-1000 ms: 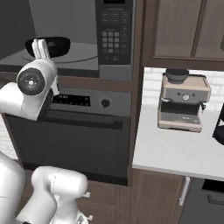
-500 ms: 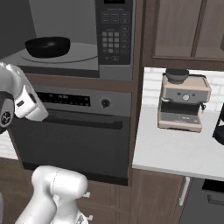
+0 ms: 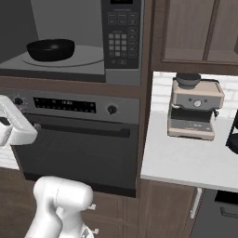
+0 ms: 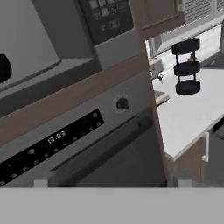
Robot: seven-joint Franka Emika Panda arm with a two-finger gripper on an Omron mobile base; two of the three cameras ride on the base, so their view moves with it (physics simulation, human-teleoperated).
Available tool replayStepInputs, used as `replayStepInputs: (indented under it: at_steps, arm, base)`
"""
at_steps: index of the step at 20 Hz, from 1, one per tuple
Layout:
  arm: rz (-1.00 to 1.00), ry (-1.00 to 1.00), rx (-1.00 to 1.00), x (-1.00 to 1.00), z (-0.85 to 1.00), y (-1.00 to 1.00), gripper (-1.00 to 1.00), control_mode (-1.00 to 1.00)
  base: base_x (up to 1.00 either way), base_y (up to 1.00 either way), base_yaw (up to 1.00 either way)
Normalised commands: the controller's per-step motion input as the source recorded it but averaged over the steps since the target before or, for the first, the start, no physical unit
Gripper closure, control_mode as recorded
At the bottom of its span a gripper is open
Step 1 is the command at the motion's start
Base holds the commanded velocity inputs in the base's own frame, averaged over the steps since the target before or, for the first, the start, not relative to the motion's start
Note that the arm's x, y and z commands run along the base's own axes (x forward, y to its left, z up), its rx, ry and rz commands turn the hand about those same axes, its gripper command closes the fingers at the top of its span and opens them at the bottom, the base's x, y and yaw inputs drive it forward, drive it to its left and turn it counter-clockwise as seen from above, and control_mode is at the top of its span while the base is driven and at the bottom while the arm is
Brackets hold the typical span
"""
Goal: Open the microwave, place the bowl with waffle inside the microwave, then close the microwave door and turn it on.
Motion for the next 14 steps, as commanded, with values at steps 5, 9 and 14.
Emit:
replayStepInputs:
  at_steps: [5,9,14]
  arm:
    - [0.01,-0.80,-0.29,-0.19,-0.47,0.39,-1.00,-1.00]
    - [0.00,-0.62,-0.21,-0.06,-0.71,-0.31,-1.00,-1.00]
    - [0.00,-0.14,0.00,0.16,-0.64,-0.93,-1.00,-1.00]
  base:
    - [0.00,0.00,0.00]
    - [0.00,0.00,0.00]
    - [0.00,0.00,0.00]
